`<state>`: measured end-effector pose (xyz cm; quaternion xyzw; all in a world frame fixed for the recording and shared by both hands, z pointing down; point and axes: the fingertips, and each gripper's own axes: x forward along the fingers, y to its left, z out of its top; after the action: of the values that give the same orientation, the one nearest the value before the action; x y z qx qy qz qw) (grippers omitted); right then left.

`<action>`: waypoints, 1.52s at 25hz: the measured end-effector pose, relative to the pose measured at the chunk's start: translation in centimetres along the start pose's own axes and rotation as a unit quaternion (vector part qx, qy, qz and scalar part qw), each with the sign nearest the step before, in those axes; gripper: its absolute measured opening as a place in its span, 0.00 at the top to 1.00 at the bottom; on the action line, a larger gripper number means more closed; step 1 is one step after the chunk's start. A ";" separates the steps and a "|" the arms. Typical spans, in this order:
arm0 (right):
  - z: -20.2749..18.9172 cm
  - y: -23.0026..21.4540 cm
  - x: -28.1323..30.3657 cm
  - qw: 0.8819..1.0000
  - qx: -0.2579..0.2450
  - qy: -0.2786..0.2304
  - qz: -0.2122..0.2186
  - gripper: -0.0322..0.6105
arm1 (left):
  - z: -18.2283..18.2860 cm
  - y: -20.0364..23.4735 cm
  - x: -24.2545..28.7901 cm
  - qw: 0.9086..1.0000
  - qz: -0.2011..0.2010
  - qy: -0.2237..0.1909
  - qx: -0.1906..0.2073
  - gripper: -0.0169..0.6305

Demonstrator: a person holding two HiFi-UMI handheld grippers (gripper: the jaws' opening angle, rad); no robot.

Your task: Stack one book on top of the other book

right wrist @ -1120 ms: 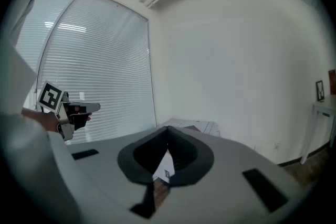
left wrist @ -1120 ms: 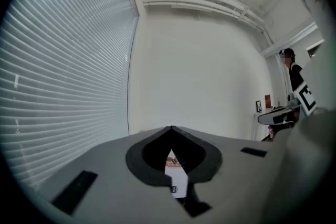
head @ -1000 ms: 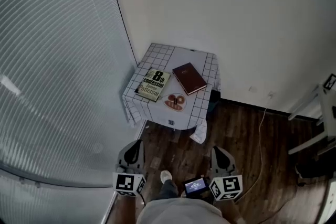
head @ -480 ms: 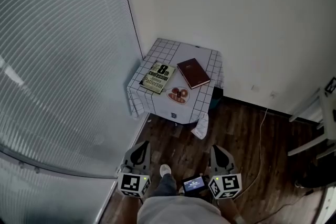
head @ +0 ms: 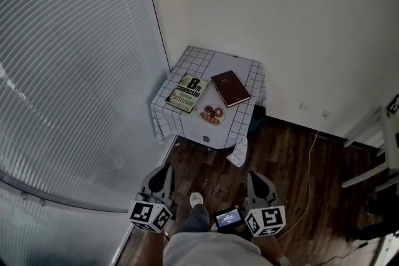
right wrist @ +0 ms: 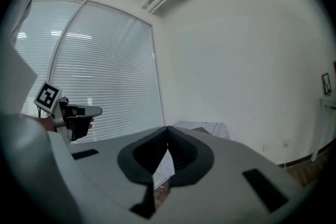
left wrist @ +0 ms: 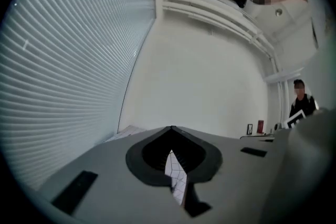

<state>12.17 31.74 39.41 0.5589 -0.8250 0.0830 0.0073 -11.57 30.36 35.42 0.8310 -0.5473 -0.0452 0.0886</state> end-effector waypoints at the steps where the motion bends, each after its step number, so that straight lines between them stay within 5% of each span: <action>1: 0.2 -0.1 0.3 1.000 0.001 -0.001 0.003 0.94 | -0.1 0.2 0.4 1.000 0.004 0.004 0.013 0.96; 13: 1.4 -2.9 9.2 1.000 -0.005 -0.001 -0.006 0.94 | -0.8 4.3 9.1 0.994 0.013 0.028 0.109 0.96; 38: 3.4 -4.3 32.7 0.999 -0.001 0.040 -0.027 0.94 | 1.0 18.4 30.8 0.989 -0.020 0.048 0.137 0.96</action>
<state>4.12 -0.41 40.01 0.5770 -0.8090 0.1037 0.0429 -16.06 -5.08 38.72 0.8473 -0.5266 0.0687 -0.0008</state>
